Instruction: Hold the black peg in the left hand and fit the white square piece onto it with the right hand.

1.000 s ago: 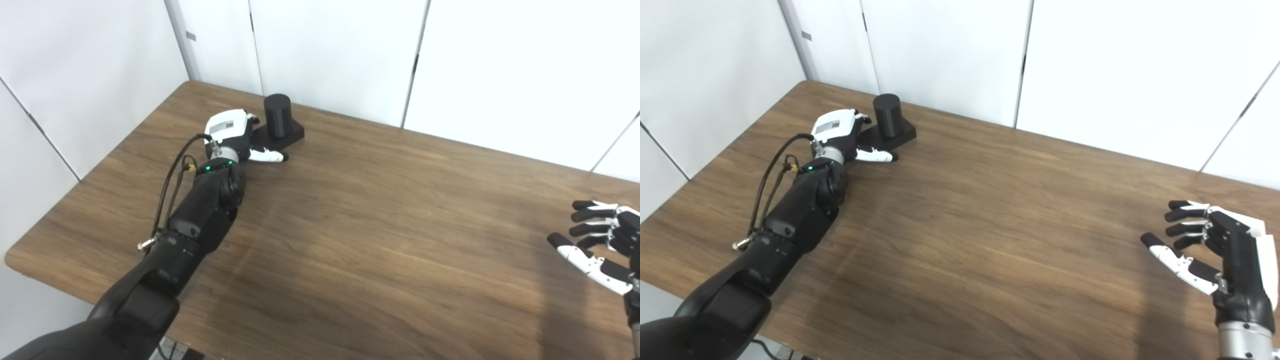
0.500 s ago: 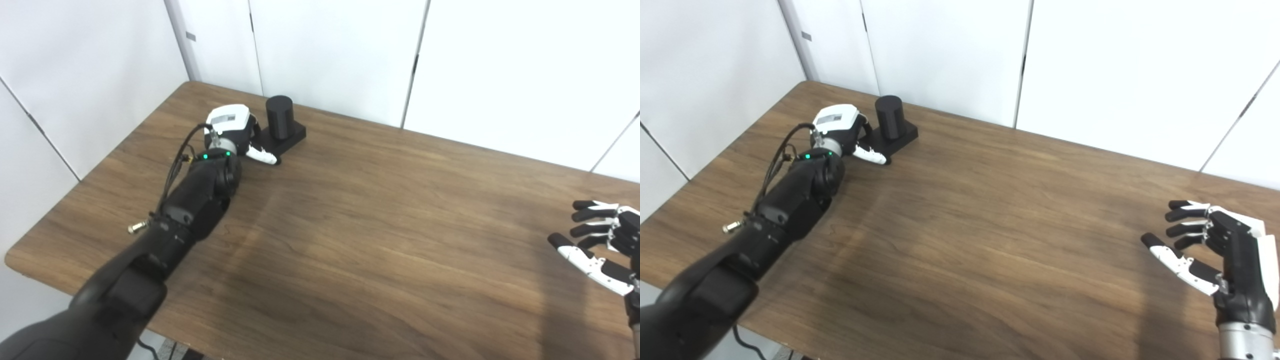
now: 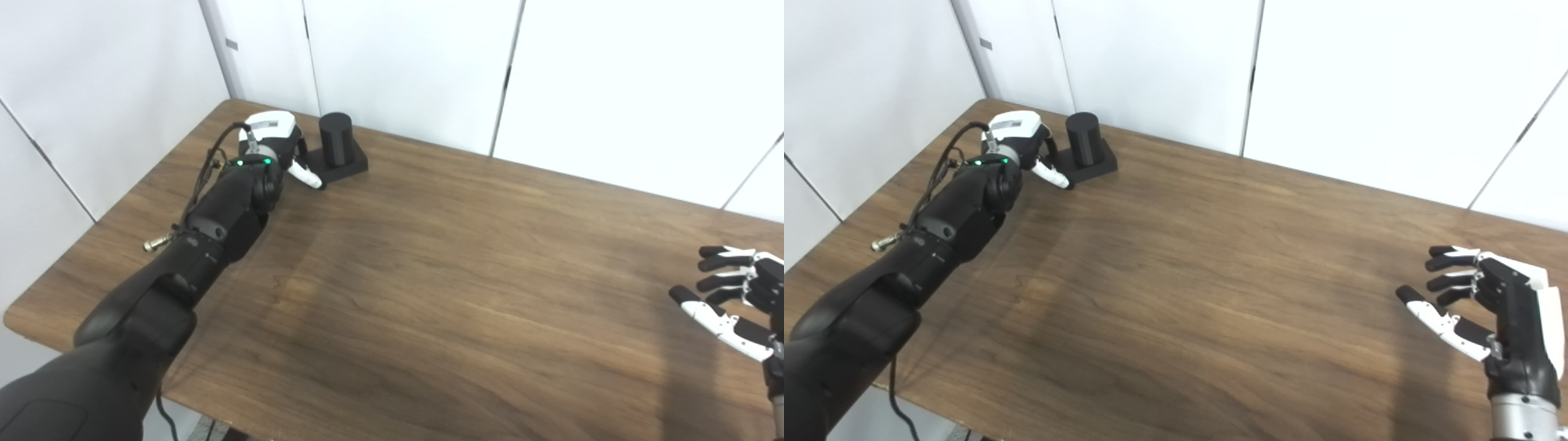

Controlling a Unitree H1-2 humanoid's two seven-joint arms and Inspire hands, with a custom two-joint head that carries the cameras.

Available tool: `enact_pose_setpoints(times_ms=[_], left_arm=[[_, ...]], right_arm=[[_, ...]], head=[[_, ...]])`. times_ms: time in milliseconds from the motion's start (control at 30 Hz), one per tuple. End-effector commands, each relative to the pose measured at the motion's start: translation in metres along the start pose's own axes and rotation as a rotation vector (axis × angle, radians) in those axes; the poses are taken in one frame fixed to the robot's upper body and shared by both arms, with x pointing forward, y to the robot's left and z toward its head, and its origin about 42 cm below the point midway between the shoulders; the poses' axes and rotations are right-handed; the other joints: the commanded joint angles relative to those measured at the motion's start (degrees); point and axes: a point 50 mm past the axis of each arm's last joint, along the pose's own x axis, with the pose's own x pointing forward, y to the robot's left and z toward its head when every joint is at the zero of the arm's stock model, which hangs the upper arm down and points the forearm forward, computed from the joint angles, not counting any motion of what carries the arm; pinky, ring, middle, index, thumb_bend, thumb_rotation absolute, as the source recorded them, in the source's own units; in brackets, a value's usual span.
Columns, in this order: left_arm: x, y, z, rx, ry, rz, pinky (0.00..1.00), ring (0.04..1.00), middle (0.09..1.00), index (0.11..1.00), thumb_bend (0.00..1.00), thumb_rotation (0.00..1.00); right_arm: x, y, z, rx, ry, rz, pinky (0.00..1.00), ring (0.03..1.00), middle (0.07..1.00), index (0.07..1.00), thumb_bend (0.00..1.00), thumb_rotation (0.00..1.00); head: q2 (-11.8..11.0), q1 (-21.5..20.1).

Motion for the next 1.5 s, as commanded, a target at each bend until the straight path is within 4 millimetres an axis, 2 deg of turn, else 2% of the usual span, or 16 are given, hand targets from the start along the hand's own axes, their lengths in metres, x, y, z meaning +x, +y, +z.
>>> enact_pose_setpoints(times_ms=[0, 233, 367, 533, 567, 600, 667, 967, 1133, 1467], left_arm=[[0.007, 0.048, -0.003, 0.023, -0.016, 0.079, 0.81, 0.957, 0.92, 0.669, 0.84, 0.35], [0.005, 0.041, 0.007, 0.047, -0.092, -0.002, 0.83, 0.947, 0.912, 0.638, 0.82, 0.26], [0.001, 0.031, 0.01, 0.059, -0.181, -0.034, 0.78, 0.937, 0.905, 0.605, 0.83, 0.19], [-0.003, 0.023, 0.013, 0.066, -0.234, -0.048, 0.77, 0.94, 0.901, 0.578, 0.84, 0.17], [-0.003, 0.022, 0.014, 0.072, -0.244, -0.048, 0.77, 0.941, 0.902, 0.528, 0.65, 0.12], [-0.004, 0.02, 0.015, 0.076, -0.255, -0.047, 0.77, 0.939, 0.901, 0.51, 0.59, 0.09], [-0.005, 0.018, 0.016, 0.078, -0.276, -0.043, 0.76, 0.93, 0.894, 0.494, 0.54, 0.08], [-0.009, 0.015, 0.023, 0.065, -0.342, -0.037, 0.76, 0.918, 0.88, 0.486, 0.52, 0.06], [-0.017, 0.011, 0.032, 0.069, -0.445, -0.047, 0.78, 0.925, 0.883, 0.485, 0.52, 0.06], [-0.047, 0.008, 0.067, 0.135, -0.639, 0.002, 0.81, 0.957, 0.891, 0.486, 0.53, 0.06]], right_arm=[[0.005, -0.008, 0.018, -0.005, -0.081, -0.032, 0.36, 0.46, 0.653, 0.49, 0.5, 0.0], [0.005, -0.008, 0.018, 0.0, -0.078, -0.038, 0.32, 0.457, 0.647, 0.49, 0.5, 0.0], [0.006, -0.008, 0.017, -0.016, -0.086, -0.042, 0.33, 0.457, 0.641, 0.49, 0.5, 0.0], [0.007, -0.008, 0.017, -0.008, -0.091, -0.045, 0.33, 0.458, 0.647, 0.489, 0.5, 0.0], [0.006, -0.008, 0.017, -0.009, -0.091, -0.047, 0.34, 0.458, 0.65, 0.489, 0.5, 0.0], [0.006, -0.008, 0.016, -0.009, -0.088, -0.048, 0.35, 0.459, 0.652, 0.489, 0.5, 0.0], [0.006, -0.009, 0.016, -0.009, -0.084, -0.051, 0.35, 0.46, 0.653, 0.489, 0.5, 0.0], [0.007, -0.009, 0.013, -0.021, -0.092, -0.052, 0.34, 0.459, 0.651, 0.49, 0.5, 0.0], [0.008, -0.009, 0.014, -0.018, -0.085, -0.049, 0.35, 0.459, 0.652, 0.49, 0.5, 0.0], [0.009, -0.009, 0.014, -0.018, -0.09, -0.057, 0.33, 0.458, 0.639, 0.49, 0.5, 0.0]], head=[[0.1, 0.0], [0.0, -0.4], [0.0, -0.3], [0.1, -0.3], [0.1, -0.3], [0.1, -0.3], [0.1, -0.3], [0.1, -0.4], [0.2, -0.9], [0.4, -1.5]])
